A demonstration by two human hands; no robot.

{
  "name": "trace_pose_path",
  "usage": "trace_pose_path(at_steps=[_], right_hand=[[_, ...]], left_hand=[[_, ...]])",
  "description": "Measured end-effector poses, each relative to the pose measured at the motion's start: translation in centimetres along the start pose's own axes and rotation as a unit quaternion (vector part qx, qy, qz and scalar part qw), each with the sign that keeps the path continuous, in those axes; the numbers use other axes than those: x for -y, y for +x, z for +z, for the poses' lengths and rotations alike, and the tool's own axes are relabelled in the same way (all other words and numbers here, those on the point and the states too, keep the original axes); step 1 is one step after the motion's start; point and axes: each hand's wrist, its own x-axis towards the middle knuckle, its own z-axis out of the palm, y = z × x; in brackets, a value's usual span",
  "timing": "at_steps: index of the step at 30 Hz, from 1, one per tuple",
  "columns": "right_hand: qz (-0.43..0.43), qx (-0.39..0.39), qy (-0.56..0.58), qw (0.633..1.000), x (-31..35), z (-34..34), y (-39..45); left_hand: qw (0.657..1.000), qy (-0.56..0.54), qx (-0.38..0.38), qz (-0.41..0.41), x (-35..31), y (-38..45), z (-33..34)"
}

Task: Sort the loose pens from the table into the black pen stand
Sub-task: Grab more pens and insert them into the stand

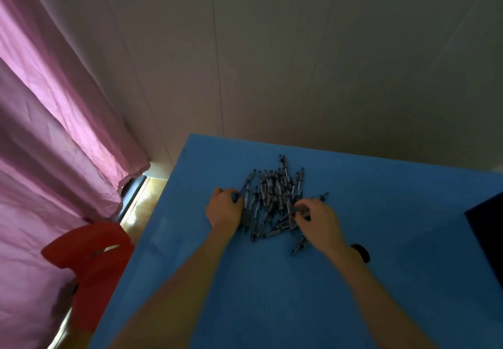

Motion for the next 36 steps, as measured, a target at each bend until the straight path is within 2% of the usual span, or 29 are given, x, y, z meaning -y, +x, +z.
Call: trace_pose_path(at_steps=[3, 5, 9, 11, 14, 19, 25, 30, 33, 36], right_hand=[[0.010, 0.000, 0.006, 1.000, -0.4, 0.1, -0.2], [0.010, -0.004, 0.010, 1.000, -0.5, 0.2, -0.3], [0.012, -0.003, 0.019, 1.000, -0.4, 0.5, -0.5], [0.011, -0.005, 0.023, 1.000, -0.3, 0.6, -0.6], [0.000, -0.012, 0.024, 1.000, -0.2, 1.0, -0.9], [-0.011, -0.015, 0.031, 0.999, -0.2, 1.4, -1.7], [-0.013, -0.009, 0.033, 0.999, -0.1, 1.3, -2.5], [-0.018, -0.009, 0.031, 0.999, -0.6, 0.7, -2.7], [-0.024, -0.012, 0.031, 0.999, -0.6, 0.6, -2.7], [-0.026, -0.009, 0.023, 0.999, -0.7, 0.6, -2.5]], left_hand=[[1.000, -0.015, -0.021, 0.008, 0.8, 0.2, -0.1], [0.996, -0.078, -0.034, -0.001, 1.2, 0.2, -0.5], [0.962, -0.256, -0.091, -0.030, 0.8, -0.3, -2.8], [0.944, -0.307, -0.119, -0.012, 0.5, -0.4, -4.2], [0.930, -0.345, -0.120, 0.032, 0.2, -0.3, -5.5], [0.944, -0.309, -0.090, 0.068, 0.0, -1.1, -5.5], [0.977, -0.193, -0.008, 0.094, 1.5, -1.4, -2.9], [0.983, -0.180, 0.002, 0.032, 1.3, -1.7, -1.9], [0.991, -0.125, 0.049, -0.005, 0.6, -2.1, -1.9], [0.997, -0.045, 0.060, -0.001, 0.1, -2.3, -1.4]])
